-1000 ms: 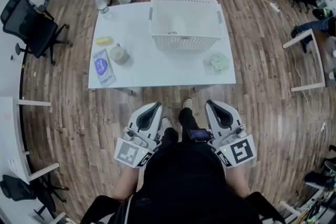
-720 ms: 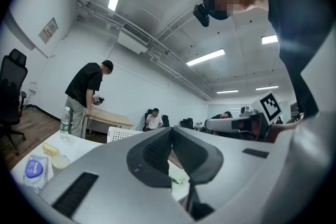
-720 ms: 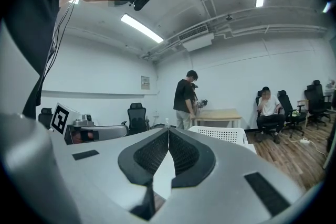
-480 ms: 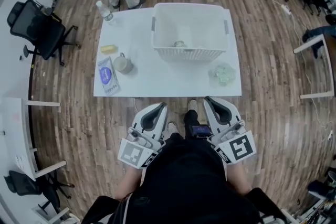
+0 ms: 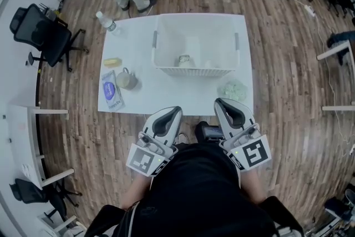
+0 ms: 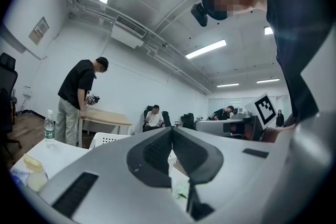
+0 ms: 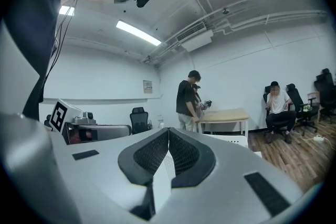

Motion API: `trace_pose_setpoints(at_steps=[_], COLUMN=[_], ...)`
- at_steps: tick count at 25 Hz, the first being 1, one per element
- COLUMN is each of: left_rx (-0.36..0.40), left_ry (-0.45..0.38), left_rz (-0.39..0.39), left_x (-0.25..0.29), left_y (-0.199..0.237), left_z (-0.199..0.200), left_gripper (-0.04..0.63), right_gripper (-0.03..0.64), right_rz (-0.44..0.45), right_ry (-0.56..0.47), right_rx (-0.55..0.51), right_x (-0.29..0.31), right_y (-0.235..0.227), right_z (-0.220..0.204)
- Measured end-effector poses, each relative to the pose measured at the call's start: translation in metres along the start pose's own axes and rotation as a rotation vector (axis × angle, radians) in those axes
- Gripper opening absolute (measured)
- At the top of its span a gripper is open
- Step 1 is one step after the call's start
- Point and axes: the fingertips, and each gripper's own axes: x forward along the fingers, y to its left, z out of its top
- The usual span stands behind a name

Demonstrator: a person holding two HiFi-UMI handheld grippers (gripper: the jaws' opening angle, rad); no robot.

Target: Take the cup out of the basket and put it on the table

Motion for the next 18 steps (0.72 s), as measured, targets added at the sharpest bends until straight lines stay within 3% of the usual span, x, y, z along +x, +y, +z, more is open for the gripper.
trace_pose_setpoints(at_steps=[8, 18], left_rx=[-0.027, -0.015], left_ry=[0.055, 0.088], left_rz=[0.041, 0.087], left_x=[0.052, 0.072], left_y=[-0.001, 0.008], left_z=[-0.013, -0.019], left_gripper=[0.011, 0.011], right_gripper=[0.025, 0.025], right_rz=[0.055, 0.073], right_ry=[0.005, 0.019], right_rx=[0.021, 0.065], right_x=[0.012, 0.026], right_y=[-0.050, -0.077], right_z=[0.001, -0.005])
